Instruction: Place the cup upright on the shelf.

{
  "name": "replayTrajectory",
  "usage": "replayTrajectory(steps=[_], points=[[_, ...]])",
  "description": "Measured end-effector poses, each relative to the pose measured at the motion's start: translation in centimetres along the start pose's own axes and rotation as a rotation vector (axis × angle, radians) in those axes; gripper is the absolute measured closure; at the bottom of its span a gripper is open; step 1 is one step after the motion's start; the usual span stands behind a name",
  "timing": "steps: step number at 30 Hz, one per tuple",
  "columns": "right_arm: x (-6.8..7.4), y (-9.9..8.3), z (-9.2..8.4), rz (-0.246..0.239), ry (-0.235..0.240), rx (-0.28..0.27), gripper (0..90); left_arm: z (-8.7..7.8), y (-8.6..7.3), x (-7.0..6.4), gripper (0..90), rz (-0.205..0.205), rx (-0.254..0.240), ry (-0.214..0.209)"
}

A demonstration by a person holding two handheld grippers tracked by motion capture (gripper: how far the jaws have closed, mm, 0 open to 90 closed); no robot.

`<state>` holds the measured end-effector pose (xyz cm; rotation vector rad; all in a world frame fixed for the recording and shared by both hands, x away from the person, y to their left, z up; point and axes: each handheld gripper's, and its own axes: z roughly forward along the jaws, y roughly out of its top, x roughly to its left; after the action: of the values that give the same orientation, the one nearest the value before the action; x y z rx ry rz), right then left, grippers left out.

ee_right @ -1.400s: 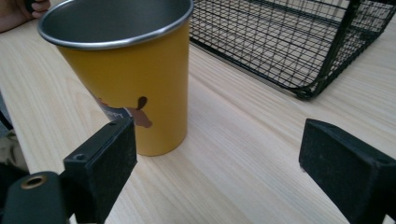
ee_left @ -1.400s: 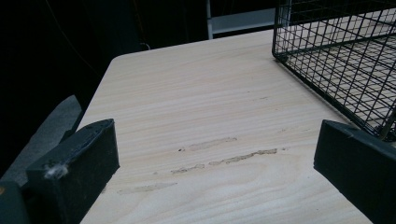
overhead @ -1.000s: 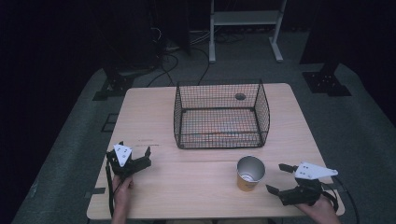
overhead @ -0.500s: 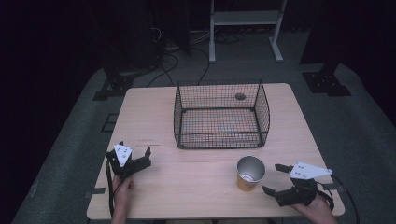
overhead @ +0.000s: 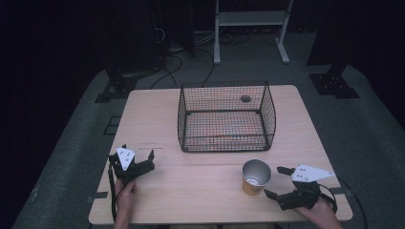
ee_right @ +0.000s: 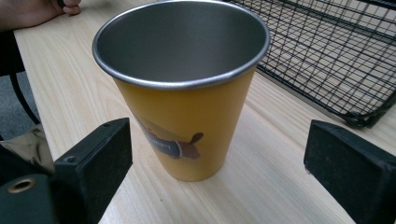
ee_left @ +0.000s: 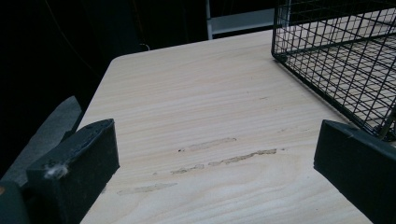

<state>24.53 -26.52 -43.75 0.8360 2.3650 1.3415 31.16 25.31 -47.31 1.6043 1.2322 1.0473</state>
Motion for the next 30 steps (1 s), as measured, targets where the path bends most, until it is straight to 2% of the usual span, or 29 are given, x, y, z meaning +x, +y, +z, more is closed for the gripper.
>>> replayTrajectory(steps=[10, 13, 30], points=[[0.4, 0.7, 0.9, -0.016, 0.014, 0.007, 7.2, 0.0, 0.0, 0.0, 0.0, 0.000, 0.000, 0.000], [0.6, 0.9, 1.2, -0.026, 0.025, 0.017, 1.4, 0.0, 0.0, 0.0, 0.0, 0.001, -0.001, 0.000], [1.3, 1.8, 3.0, -0.054, 0.045, 0.031, 1.4, 0.0, 0.0, 0.0, 0.0, 0.002, -0.001, -0.001]])
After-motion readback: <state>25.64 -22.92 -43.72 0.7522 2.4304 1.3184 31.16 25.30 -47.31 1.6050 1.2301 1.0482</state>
